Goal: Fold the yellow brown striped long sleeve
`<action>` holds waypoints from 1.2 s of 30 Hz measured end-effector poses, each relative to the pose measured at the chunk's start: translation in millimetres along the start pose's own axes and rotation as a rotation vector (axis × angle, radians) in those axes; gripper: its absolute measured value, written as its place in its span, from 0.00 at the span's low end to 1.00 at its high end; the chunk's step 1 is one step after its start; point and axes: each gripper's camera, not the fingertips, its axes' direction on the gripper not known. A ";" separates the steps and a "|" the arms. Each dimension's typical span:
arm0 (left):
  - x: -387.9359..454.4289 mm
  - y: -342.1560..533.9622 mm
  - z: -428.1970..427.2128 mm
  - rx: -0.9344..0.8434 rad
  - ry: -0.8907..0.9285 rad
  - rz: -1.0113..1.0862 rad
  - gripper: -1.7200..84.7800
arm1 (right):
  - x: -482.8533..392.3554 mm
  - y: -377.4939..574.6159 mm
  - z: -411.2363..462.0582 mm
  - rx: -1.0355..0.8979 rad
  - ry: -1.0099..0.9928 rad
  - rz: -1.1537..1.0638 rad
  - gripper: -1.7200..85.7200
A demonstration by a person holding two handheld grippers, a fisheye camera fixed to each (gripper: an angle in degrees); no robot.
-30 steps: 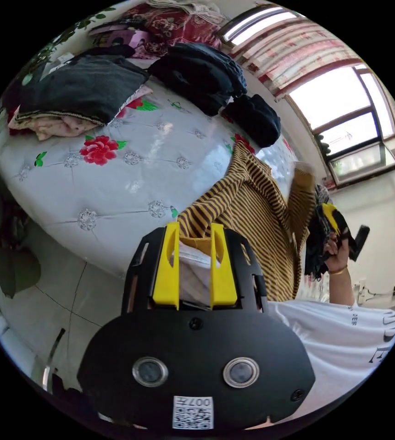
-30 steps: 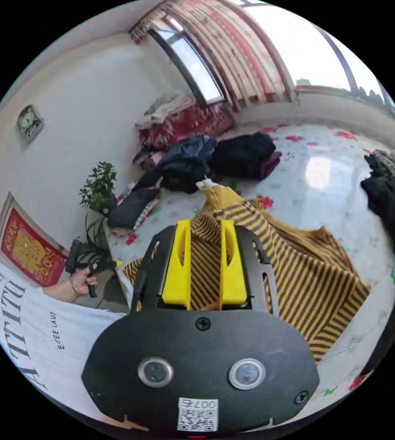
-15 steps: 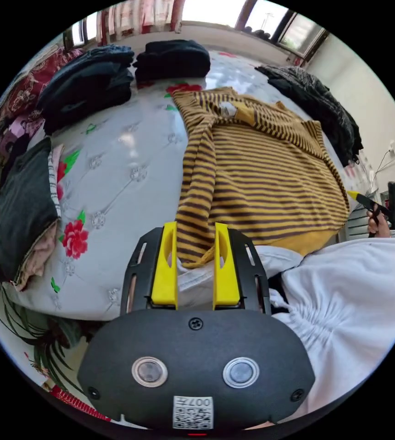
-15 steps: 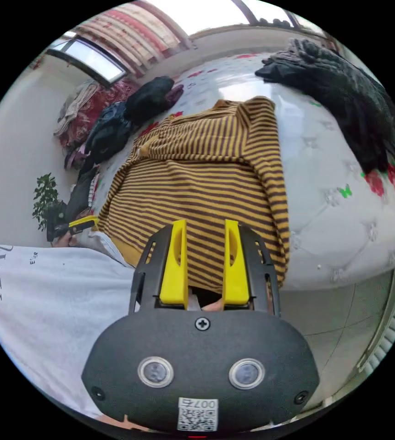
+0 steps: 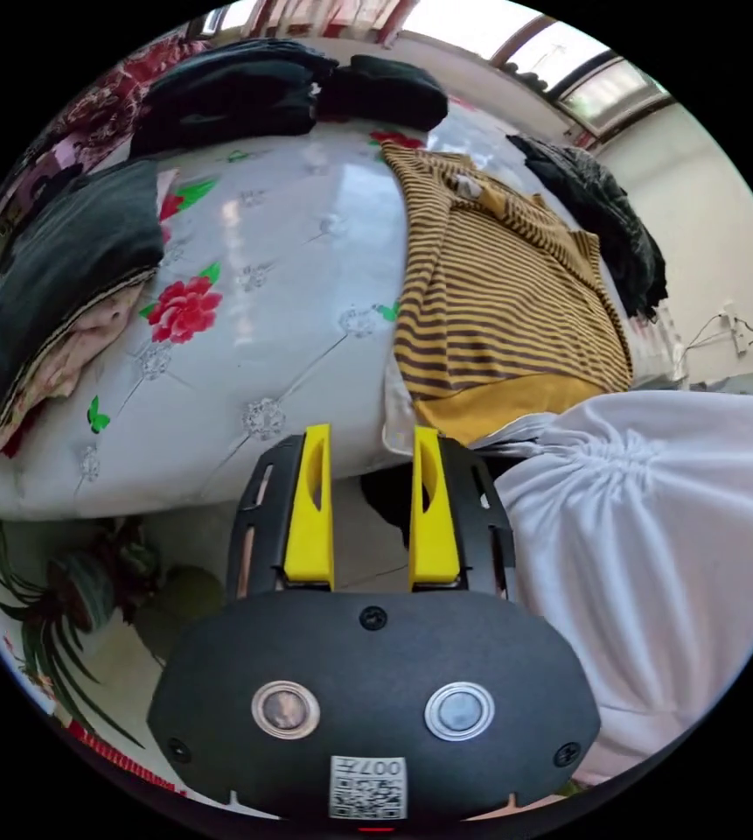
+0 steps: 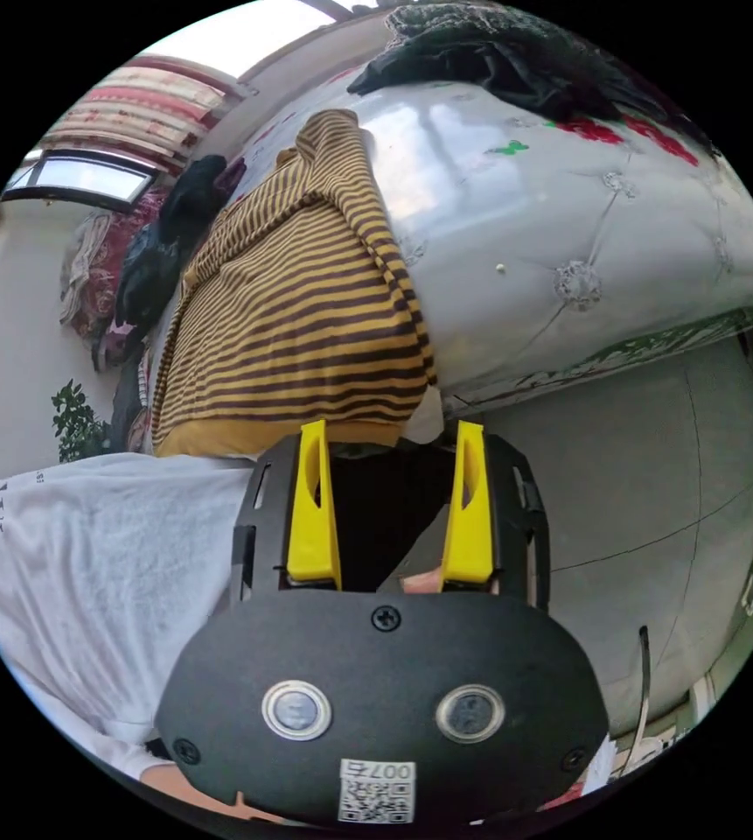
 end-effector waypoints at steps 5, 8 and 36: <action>69.4 -37.8 35.4 -0.138 -0.156 0.157 0.16 | 0.8 -40.7 33.7 -0.178 0.060 -0.139 0.10; 104.0 -49.5 36.1 -0.203 -0.248 0.334 0.08 | 0.6 -52.9 19.3 -0.194 0.101 -0.220 0.05; -110.8 -284.1 -37.7 0.288 0.349 -0.376 0.15 | 185.4 -337.2 -235.4 0.205 -0.125 -0.110 0.12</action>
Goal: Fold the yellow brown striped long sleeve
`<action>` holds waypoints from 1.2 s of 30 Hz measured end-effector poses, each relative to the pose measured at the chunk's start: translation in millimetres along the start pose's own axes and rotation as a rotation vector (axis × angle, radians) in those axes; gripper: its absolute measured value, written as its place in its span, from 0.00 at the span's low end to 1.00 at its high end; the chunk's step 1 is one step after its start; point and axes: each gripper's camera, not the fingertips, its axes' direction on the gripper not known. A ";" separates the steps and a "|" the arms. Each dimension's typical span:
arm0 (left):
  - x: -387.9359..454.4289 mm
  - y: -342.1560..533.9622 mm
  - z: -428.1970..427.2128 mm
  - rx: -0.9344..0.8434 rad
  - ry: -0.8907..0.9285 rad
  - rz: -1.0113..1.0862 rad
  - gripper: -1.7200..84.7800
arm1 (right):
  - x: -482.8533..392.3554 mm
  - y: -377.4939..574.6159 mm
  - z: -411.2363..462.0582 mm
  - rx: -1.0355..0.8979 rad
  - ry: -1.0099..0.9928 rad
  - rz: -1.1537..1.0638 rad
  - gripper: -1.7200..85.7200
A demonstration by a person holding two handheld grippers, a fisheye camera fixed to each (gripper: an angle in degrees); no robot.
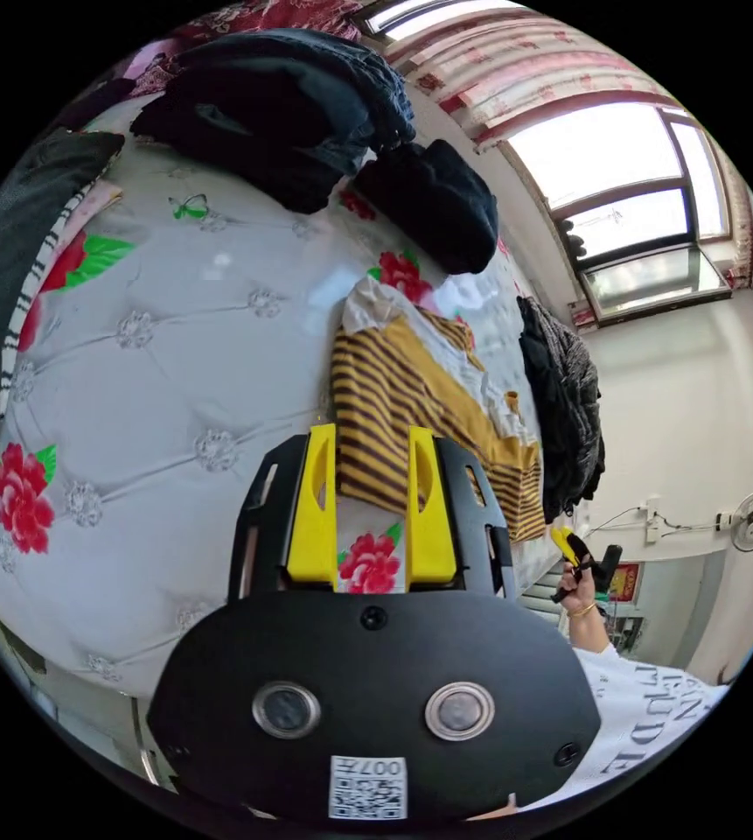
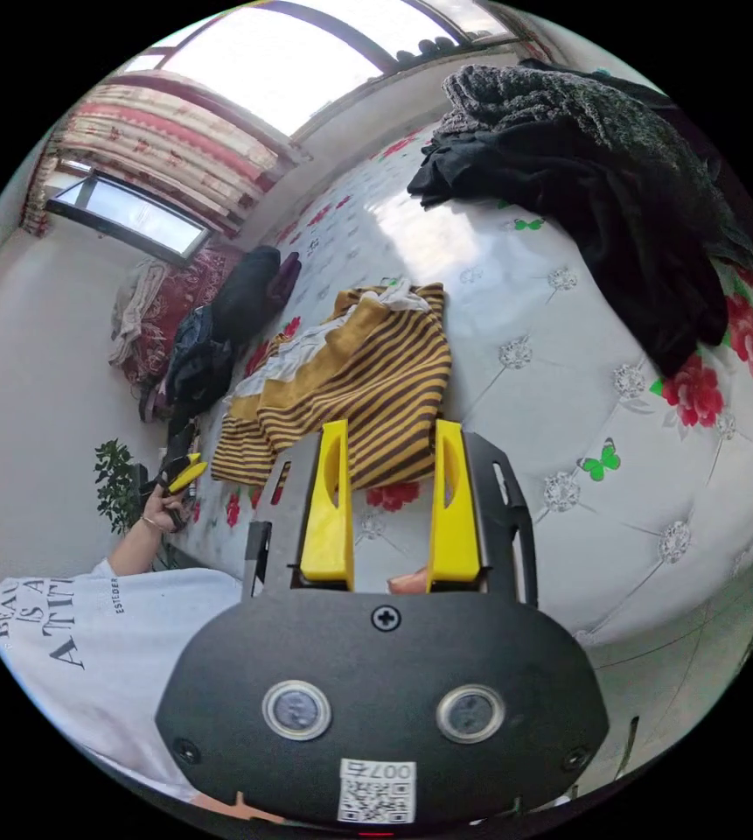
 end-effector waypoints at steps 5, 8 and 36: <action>-1.4 2.9 33.9 -0.103 -0.056 0.028 0.12 | 46.1 -33.2 12.4 -0.007 0.110 0.023 0.09; -1.0 -5.8 49.0 -0.161 -0.119 0.036 0.08 | 84.7 -56.2 23.6 -0.101 0.076 0.067 0.04; -95.9 98.5 -55.8 -0.087 0.175 -0.191 0.13 | 183.4 -23.3 -43.1 0.109 -0.326 0.126 0.13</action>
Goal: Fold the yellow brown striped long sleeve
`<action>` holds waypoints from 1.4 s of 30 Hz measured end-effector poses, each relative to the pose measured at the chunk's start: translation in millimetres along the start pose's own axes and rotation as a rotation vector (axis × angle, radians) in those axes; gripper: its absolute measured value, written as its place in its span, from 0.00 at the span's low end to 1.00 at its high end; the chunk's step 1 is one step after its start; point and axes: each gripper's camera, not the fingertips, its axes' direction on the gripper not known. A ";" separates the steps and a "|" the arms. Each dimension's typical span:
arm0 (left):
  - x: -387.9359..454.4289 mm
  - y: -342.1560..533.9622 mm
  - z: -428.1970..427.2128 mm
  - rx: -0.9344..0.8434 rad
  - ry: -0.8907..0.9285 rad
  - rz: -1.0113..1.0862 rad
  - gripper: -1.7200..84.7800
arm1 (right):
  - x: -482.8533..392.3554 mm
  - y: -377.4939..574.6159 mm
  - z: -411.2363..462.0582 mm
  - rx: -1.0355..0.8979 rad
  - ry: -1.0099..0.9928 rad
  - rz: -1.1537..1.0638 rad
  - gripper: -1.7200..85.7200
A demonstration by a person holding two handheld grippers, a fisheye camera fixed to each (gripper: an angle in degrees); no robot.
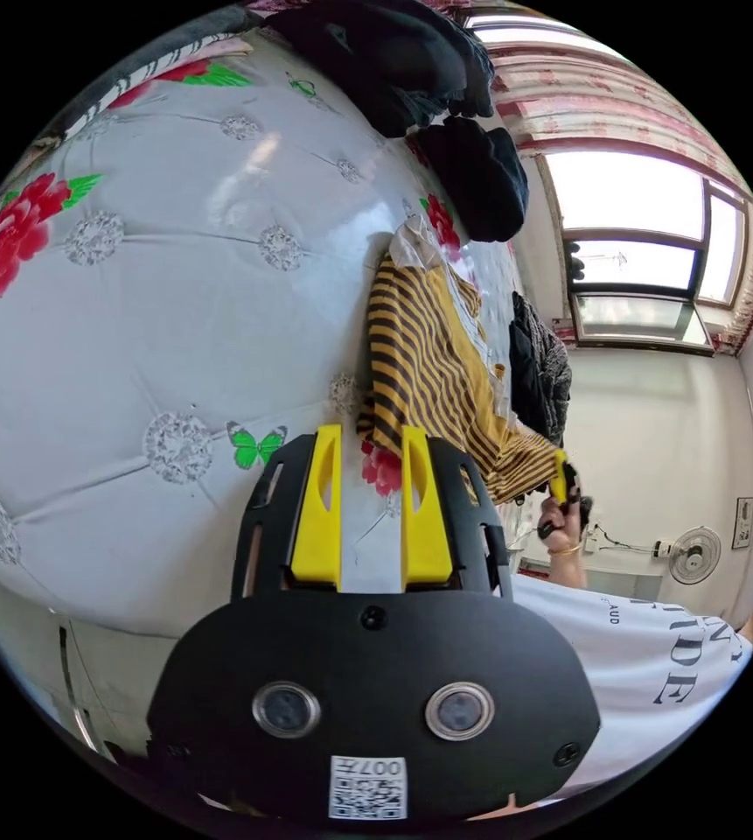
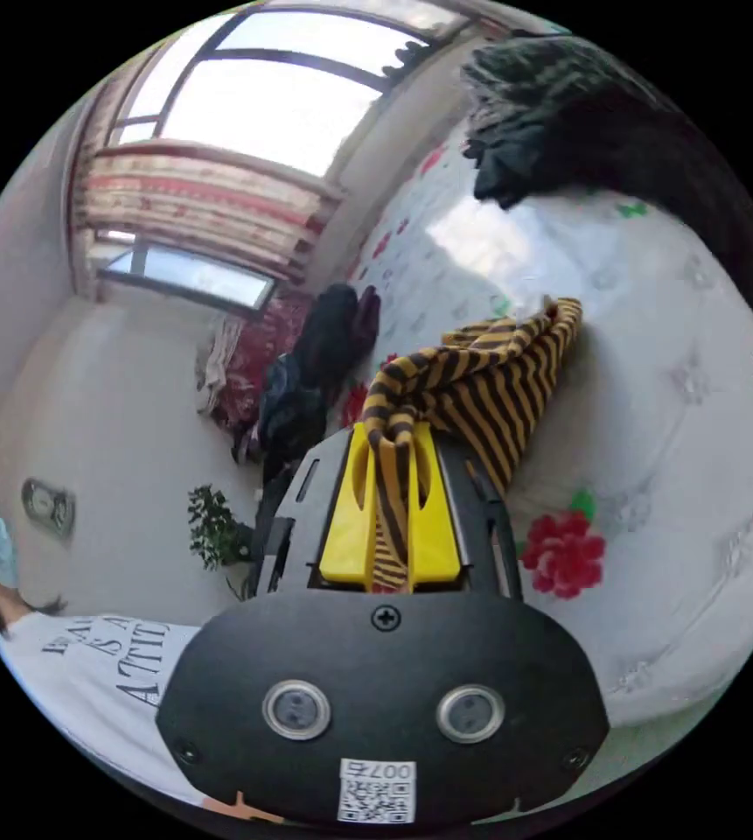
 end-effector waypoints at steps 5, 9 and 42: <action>-20.2 17.7 -28.7 0.036 0.070 -0.022 0.14 | -223.7 57.1 158.5 -0.368 -0.053 -0.628 0.13; -26.2 28.3 -44.0 0.055 0.122 0.012 0.17 | -247.1 144.7 279.7 -0.609 -0.095 -0.706 0.13; 131.9 -166.9 -237.5 0.274 0.428 0.404 0.11 | -182.8 125.8 361.1 -0.445 -0.424 -0.344 0.03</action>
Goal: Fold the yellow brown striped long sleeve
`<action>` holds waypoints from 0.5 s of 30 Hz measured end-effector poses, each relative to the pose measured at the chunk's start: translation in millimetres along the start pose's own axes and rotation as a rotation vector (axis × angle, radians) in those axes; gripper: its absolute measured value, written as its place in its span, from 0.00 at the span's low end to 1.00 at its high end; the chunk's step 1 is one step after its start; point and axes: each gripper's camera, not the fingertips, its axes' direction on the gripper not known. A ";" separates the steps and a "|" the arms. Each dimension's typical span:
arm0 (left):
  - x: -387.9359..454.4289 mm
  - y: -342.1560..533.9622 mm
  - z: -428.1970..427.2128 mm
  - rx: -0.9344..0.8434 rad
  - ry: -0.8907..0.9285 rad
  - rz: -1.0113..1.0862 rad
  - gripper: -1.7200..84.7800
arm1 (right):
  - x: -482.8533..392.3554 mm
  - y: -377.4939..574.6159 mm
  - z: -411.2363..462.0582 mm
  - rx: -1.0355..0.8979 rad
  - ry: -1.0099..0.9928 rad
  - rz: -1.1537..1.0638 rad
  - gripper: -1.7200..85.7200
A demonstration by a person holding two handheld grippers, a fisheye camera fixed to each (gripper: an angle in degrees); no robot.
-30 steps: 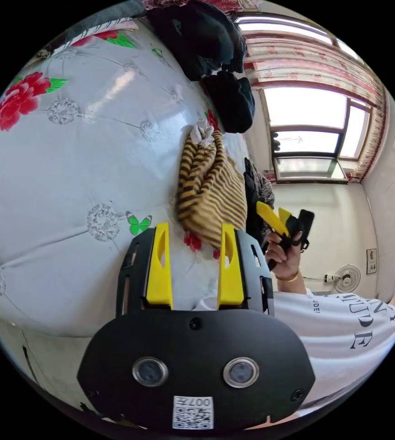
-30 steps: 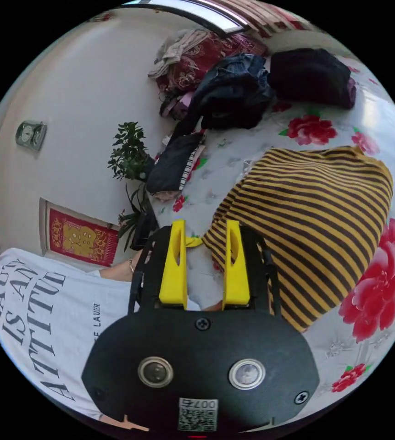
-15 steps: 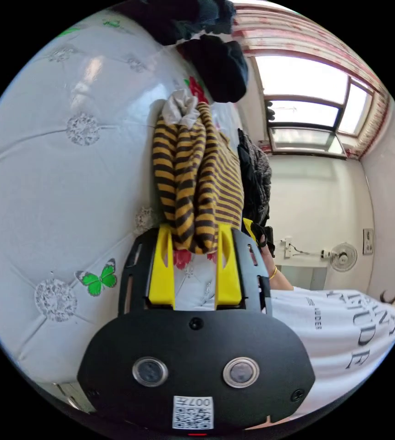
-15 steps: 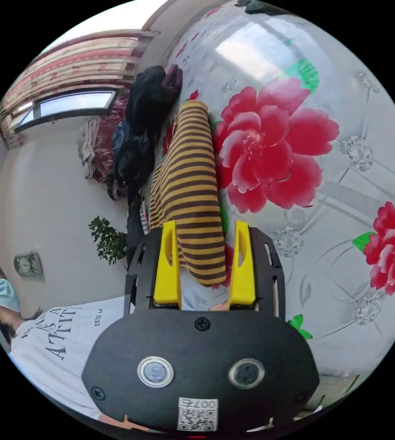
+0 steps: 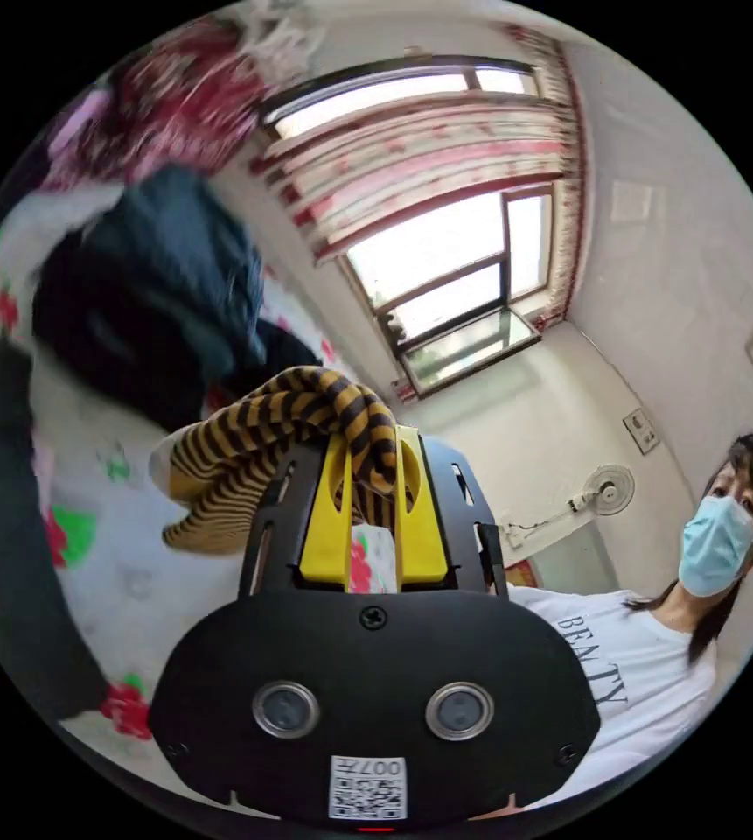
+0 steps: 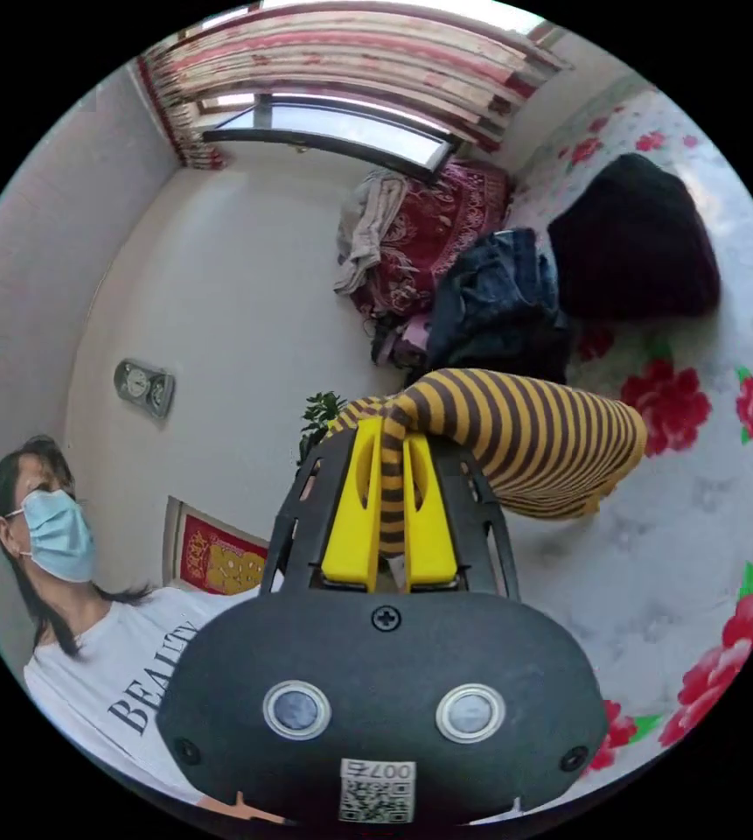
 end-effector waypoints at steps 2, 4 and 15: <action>53.0 -32.9 -62.1 0.088 -0.056 0.156 0.11 | -56.5 -25.4 66.7 -0.019 -0.072 -0.128 0.03; 85.8 -33.6 -109.6 0.135 -0.135 0.236 0.11 | -90.9 -28.3 120.7 -0.055 -0.115 -0.201 0.03; -13.6 203.3 -201.7 0.178 -0.908 -0.229 0.12 | -29.4 133.3 384.7 -0.465 0.224 -0.286 0.07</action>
